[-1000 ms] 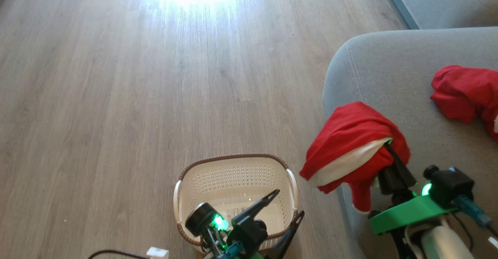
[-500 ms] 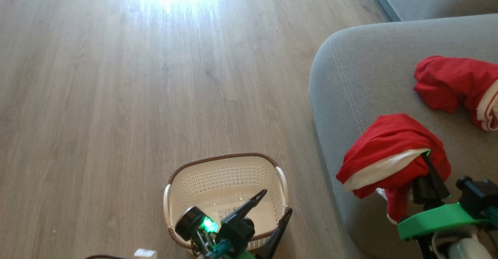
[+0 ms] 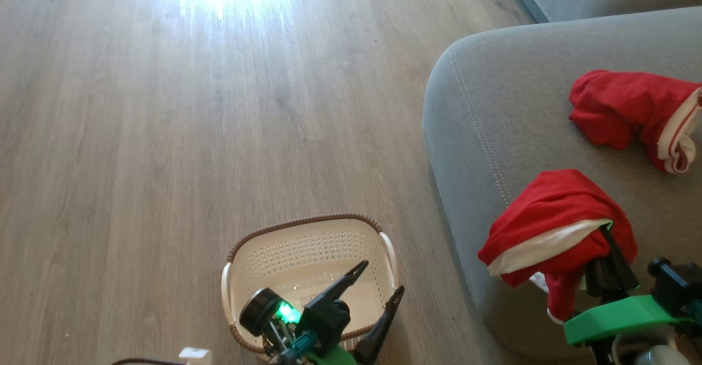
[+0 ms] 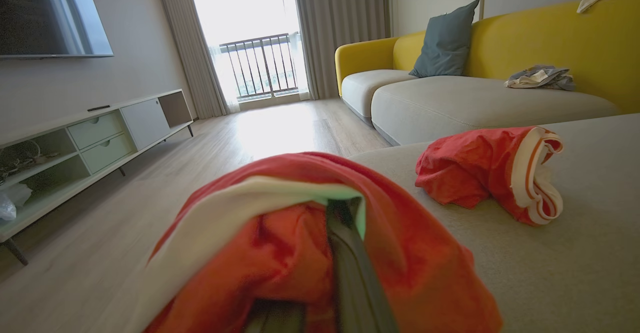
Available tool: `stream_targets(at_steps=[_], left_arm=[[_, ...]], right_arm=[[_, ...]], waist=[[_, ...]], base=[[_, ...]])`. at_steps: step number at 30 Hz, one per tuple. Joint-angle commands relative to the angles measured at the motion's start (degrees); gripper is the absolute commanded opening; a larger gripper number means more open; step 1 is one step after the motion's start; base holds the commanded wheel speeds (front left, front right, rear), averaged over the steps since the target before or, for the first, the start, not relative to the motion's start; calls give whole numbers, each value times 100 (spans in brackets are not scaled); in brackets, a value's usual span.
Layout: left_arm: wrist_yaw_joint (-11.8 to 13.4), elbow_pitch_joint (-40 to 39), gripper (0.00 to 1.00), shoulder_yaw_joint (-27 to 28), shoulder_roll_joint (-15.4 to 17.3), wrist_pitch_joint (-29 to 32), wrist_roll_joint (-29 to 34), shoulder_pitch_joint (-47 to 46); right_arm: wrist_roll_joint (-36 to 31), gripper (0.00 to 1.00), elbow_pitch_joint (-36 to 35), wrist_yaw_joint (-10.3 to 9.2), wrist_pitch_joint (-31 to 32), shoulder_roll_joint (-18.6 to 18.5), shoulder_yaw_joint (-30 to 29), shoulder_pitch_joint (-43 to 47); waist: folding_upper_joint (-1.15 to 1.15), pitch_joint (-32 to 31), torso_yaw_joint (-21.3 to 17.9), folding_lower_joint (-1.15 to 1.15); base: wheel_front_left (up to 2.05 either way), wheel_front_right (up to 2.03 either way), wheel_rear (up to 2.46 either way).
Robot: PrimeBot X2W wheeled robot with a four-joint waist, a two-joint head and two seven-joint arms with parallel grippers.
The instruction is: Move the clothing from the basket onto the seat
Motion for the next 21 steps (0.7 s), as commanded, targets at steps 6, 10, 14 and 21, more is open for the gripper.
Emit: stream_targets(at_steps=[6,10,14,21], left_arm=[[-25,-251,100,237,-26,-28,-18,-212],[-45,-294,100,227,-26,-28,2,-224],[-40,-365,100,202,-26,-28,9,-258],[-8,-470,100,139,-26,-28,26,-376]], right_arm=[[10,0,-214,41,-55,-33,128,-255],[-2,0,-259,41,-55,-24,123,-299],[-17,0,-292,41,-55,-37,119,-340],[-20,0,-346,41,-55,-36,89,-419]], waist=[[0,39,-214,0],[0,107,-492,0],[0,196,-870,0],[0,400,-1679,0]], base=[[0,0,0],[0,0,0],[0,0,0],[0,0,0]])
